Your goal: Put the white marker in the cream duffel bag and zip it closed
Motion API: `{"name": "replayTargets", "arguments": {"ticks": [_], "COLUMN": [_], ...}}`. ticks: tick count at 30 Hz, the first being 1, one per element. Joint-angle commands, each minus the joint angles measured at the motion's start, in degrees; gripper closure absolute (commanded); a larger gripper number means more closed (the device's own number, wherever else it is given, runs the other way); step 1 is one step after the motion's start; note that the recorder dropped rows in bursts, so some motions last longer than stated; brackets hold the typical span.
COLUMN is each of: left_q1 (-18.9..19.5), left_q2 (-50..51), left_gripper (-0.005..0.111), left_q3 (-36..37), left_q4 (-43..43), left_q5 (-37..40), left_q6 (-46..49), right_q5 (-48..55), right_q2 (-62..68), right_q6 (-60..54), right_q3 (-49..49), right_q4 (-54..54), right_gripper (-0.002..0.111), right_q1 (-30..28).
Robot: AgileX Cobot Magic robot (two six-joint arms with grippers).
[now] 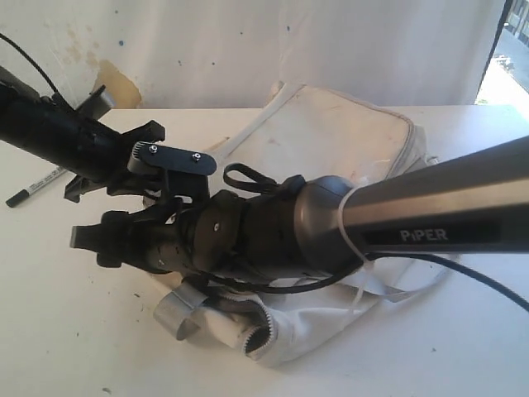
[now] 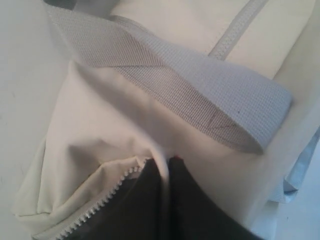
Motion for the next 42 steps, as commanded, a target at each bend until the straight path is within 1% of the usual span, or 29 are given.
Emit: {"name": "replayTargets", "arguments": {"ticks": [1, 5, 7, 11, 14, 21, 24, 26, 36, 42], "left_q1": [0.1, 0.1, 0.1, 0.1, 0.1, 0.1, 0.1, 0.1, 0.1, 0.1], "left_q2": [-0.2, -0.2, -0.2, -0.2, -0.2, -0.2, -0.2, -0.2, -0.2, -0.2], "left_gripper": [0.107, 0.107, 0.107, 0.107, 0.107, 0.107, 0.107, 0.107, 0.107, 0.107], "left_q3": [-0.3, -0.4, -0.4, -0.4, -0.4, -0.4, -0.4, -0.4, -0.4, -0.4], "left_q4": [1.4, 1.5, 1.7, 1.8, 1.8, 2.3, 2.3, 2.3, 2.3, 2.4], "left_q5": [1.9, 2.5, 2.8, 2.7, 2.7, 2.7, 2.6, 2.3, 2.6, 2.6], "left_q6": [0.3, 1.9, 2.2, 2.2, 2.2, 2.5, 2.5, 2.5, 2.5, 2.7], "right_q5": [2.5, 2.4, 0.5, -2.4, -3.8, -4.4, -1.2, -0.9, -10.6, -12.0], "right_q2": [0.3, 1.9, 3.2, 3.2, 3.2, 3.2, 3.2, 3.2, 4.4, 5.2], "right_q6": [-0.2, -0.2, -0.6, -5.3, -6.4, -6.4, -6.2, -6.2, -8.1, -7.9], "right_q3": [-1.5, -1.3, -1.3, -1.1, -1.1, -0.4, -0.4, -0.4, -0.3, -0.4], "right_q4": [-0.6, -0.6, -0.6, -0.6, -0.6, 0.9, 2.6, 2.7, 2.0, 2.0], "right_gripper": [0.045, 0.045, 0.045, 0.045, 0.045, 0.045, 0.045, 0.045, 0.045, 0.045], "right_q1": [0.3, 0.3, 0.2, 0.2, 0.2, -0.8, -2.1, -2.5, -2.6, -2.6]}}
